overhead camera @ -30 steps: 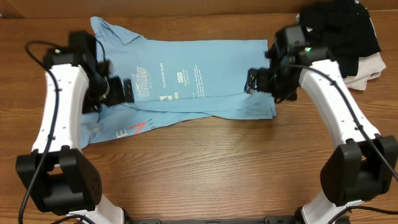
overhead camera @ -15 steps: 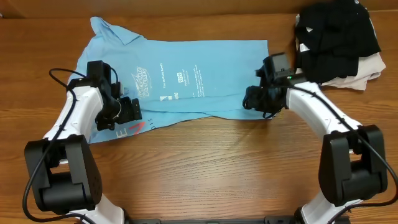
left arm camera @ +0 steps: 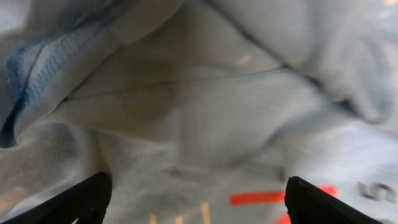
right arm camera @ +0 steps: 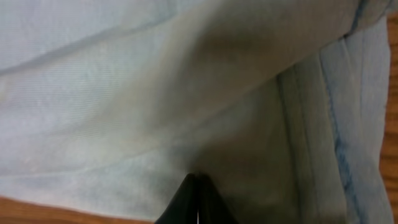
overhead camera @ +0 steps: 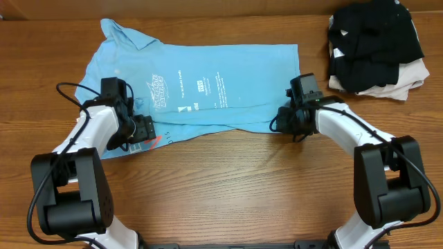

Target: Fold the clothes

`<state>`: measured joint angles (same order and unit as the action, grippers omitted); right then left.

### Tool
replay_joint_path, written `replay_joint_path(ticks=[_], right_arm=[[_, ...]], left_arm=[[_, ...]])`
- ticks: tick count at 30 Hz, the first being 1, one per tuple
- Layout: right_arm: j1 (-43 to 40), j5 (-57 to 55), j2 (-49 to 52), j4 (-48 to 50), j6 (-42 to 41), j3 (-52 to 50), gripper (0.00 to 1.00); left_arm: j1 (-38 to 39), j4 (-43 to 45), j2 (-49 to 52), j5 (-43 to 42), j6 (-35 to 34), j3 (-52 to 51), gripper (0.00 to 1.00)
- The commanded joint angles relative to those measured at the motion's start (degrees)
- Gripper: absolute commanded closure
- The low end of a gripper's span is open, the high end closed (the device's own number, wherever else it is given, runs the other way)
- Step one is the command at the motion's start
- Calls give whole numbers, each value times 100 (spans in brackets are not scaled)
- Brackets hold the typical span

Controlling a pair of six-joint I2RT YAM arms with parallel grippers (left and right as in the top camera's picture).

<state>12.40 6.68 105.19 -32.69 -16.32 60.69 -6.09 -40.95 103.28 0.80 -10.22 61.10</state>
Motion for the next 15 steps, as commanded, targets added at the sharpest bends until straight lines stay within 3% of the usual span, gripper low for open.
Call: replay_joint_path(ticks=[1, 6, 15], right_arm=[[11, -260, 44, 293, -26, -232, 96], [11, -260, 44, 433, -59, -310, 96], [11, 31, 44, -1126, -566, -321, 96]], left_arm=[[15, 175, 37, 306, -55, -245, 9], [15, 162, 37, 256, -243, -289, 8], [11, -691, 37, 354, -404, -289, 2]])
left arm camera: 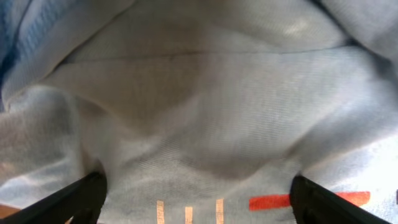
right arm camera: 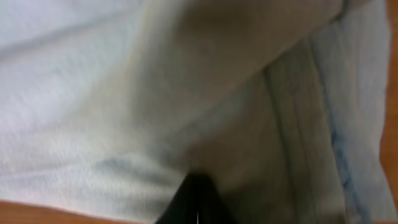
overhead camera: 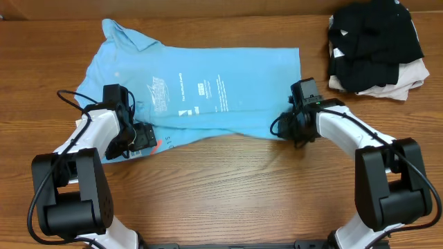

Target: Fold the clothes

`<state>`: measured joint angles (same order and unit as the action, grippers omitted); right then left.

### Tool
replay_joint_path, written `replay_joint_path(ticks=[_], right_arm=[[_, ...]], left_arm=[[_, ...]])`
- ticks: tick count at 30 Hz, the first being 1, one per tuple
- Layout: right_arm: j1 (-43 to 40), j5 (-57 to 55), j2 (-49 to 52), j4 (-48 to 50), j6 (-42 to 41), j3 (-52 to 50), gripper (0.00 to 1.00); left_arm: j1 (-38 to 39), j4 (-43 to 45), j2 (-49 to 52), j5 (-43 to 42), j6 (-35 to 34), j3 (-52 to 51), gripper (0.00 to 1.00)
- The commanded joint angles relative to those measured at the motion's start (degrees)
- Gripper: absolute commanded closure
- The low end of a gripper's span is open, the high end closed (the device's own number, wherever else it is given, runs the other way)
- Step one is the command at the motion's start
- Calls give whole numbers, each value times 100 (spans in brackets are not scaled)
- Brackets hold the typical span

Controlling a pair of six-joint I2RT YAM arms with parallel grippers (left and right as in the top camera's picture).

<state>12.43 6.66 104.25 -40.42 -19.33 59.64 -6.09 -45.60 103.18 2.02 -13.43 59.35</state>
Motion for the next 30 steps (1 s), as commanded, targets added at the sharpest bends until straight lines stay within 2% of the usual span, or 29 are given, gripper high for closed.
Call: replay_joint_path(ticks=[1, 5, 12, 19, 23, 24, 26, 28, 29, 30], right_arm=[[9, 68, 138, -553, -382, -216, 96], [2, 214, 136, -1222, -920, -216, 96], [-81, 717, 127, -1980, -1360, -216, 96], [-87, 671, -365, -1825, -1340, -105, 96], [-87, 643, -1003, -2153, -911, 391, 95], [-87, 627, -1152, -2295, -758, 584, 92], [-87, 632, -1368, -2597, -411, 1043, 77], [-85, 632, -1436, -2990, -9, 1685, 58], [-87, 629, -1416, -3257, 262, 2153, 44], [-87, 629, -1408, -3383, 439, 2444, 36]], left_arm=[[11, -317, 48, 291, -146, -114, 1], [7, -691, 48, 525, -254, -114, 0], [-116, -1163, 48, 741, -367, -114, 0], [-299, -1283, -79, 684, -328, 7, 0], [-229, -1705, -503, 610, -315, 496, 0], [-205, -1810, -647, 612, -278, 647, 0], [-162, -2035, -933, 605, -236, 981, 0], [-131, -2256, -1202, 446, -120, 1399, 0], [-122, -2304, -1327, 42, 101, 1692, 0], [-122, -2339, -1360, -407, 417, 1912, 0]])
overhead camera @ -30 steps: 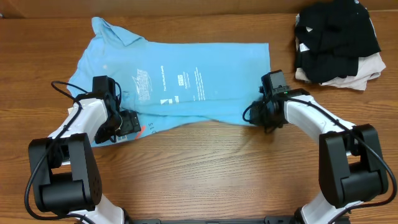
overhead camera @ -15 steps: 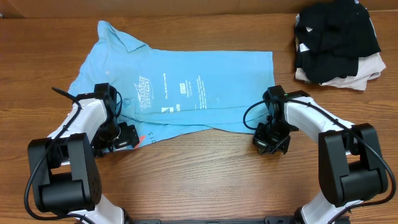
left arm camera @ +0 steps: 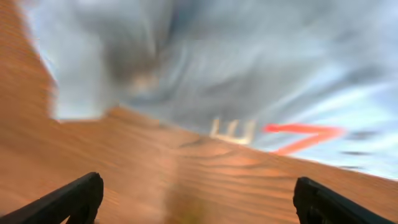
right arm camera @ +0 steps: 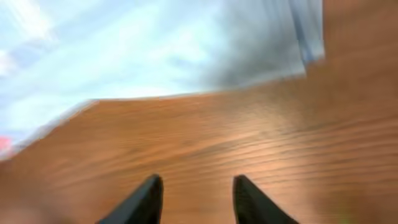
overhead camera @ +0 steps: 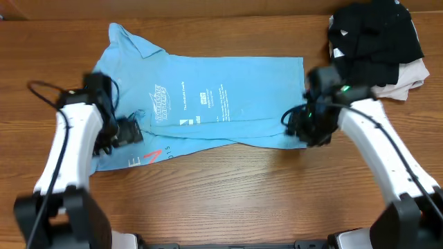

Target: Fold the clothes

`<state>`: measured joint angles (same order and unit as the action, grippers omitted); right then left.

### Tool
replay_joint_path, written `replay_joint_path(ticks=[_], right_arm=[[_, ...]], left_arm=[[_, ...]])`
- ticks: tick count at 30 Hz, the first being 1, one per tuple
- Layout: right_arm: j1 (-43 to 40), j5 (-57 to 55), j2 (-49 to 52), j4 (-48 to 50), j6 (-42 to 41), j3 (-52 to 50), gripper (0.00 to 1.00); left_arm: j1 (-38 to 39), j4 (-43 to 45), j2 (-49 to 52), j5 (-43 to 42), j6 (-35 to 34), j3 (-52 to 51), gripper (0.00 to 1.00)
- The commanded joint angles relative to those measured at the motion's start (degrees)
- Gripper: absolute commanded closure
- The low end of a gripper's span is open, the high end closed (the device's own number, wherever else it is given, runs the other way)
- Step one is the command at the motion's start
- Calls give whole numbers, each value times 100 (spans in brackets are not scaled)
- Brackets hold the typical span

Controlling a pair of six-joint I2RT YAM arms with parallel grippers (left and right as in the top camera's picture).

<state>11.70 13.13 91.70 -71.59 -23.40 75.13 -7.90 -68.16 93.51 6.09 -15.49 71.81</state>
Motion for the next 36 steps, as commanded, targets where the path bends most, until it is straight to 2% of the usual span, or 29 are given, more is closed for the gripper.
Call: replay_joint_path(ticks=[1, 3, 5, 11, 18, 23, 28, 36], right_arm=[[-15, -20, -142, -341, 994, 1147, 30], [-15, -79, -118, -343, 1198, 1615, 20], [-15, -234, -83, -208, 1303, 1937, 15], [-15, -435, 179, 459, 1611, 2402, 11], [-15, -632, 680, 933, 1644, 2404, 11], [-13, -643, 1062, 1189, 1639, 2398, 13], [-13, -647, 1246, 1189, 1639, 2382, 14], [-13, -667, 1259, 1196, 1637, 2356, 14]], left_arm=[[59, -153, -391, -1285, 955, 907, 0], [61, -243, -284, -1843, 1217, 1375, 0], [79, -186, -55, -1781, 1217, 1840, 0], [98, 136, 1377, -1495, 1342, 3580, 0], [109, 1329, 3265, -1451, 227, 5276, 0], [199, 2485, 4188, -1397, -190, 5661, 0], [264, 3397, 4747, -951, -555, 5661, 0], [273, 4312, 5307, -844, -756, 5661, 0]])
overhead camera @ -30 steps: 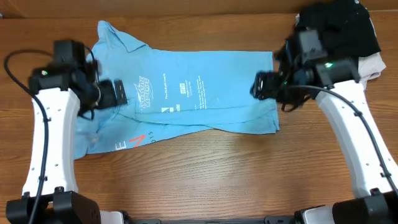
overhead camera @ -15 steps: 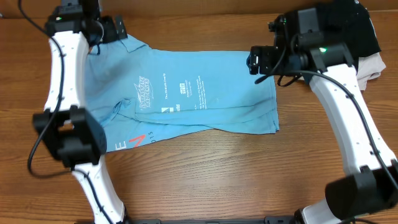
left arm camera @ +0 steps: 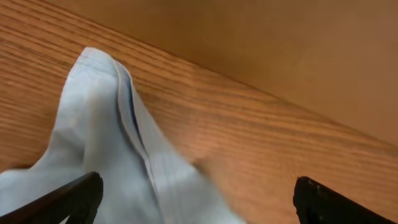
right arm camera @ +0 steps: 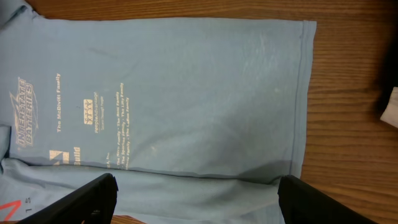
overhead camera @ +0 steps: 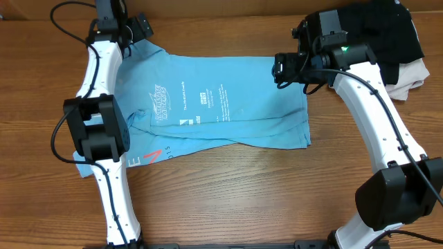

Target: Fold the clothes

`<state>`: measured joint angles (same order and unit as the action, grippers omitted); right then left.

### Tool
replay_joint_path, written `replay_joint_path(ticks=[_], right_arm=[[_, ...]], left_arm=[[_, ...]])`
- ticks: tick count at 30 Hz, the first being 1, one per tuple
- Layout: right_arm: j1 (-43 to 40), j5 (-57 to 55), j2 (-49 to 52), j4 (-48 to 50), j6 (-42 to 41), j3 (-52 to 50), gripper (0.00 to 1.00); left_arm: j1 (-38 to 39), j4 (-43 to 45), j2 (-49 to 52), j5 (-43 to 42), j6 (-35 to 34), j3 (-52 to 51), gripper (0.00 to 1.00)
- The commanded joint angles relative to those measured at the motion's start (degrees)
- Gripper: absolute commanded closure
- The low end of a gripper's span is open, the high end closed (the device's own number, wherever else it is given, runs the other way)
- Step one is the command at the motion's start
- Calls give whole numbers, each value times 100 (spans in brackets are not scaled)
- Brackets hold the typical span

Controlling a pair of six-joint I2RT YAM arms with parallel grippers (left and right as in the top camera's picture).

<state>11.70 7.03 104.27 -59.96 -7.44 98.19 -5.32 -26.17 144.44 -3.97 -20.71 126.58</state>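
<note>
A light blue T-shirt (overhead camera: pixel 221 97) with white print lies flat across the table, its hem (right arm camera: pixel 305 93) to the right. A lower layer sticks out along its near edge. My left gripper (overhead camera: pixel 137 24) hangs open over the shirt's far left corner, and its wrist view shows a pointed sleeve tip (left arm camera: pixel 99 118) on the wood between wide-apart fingers (left arm camera: pixel 68 199). My right gripper (overhead camera: pixel 285 69) is open and raised above the far right corner, looking down on the printed cloth (right arm camera: pixel 155 106). Neither gripper holds anything.
A pile of black clothes (overhead camera: pixel 374 34) lies on a beige garment (overhead camera: pixel 410 75) at the far right corner, close behind the right arm. The brown wooden table (overhead camera: pixel 228 194) stretches bare toward me. A wall (left arm camera: pixel 261 43) rises just beyond the table's far edge.
Both grippers were open low at the shirt's near edge. They now stand at its far edge, the left over the far left sleeve, the right raised over the far right corner.
First the right gripper was shut on the shirt's near right hem and the left was pressed against cloth at the near left. The shirt then lay a little farther right. Later both were open above the near edge, and now both hover at the far corners.
</note>
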Motion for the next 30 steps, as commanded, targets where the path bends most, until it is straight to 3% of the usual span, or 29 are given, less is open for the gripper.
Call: replay_joint_path(ticks=[1, 19, 22, 26, 30], right_arm=[[-13, -57, 2, 35, 42, 50, 14], [-9, -55, 2, -31, 22, 50, 13], [-9, -52, 2, -33, 20, 50, 13], [-9, -52, 2, -33, 20, 50, 14], [-9, -52, 2, -31, 20, 50, 14]], left_arm=[[15, 149, 247, 164, -249, 184, 1], [83, 435, 754, 264, -378, 181, 16], [87, 592, 754, 291, -378, 181, 32], [87, 807, 754, 293, -376, 181, 39], [87, 846, 756, 293, -376, 181, 56]])
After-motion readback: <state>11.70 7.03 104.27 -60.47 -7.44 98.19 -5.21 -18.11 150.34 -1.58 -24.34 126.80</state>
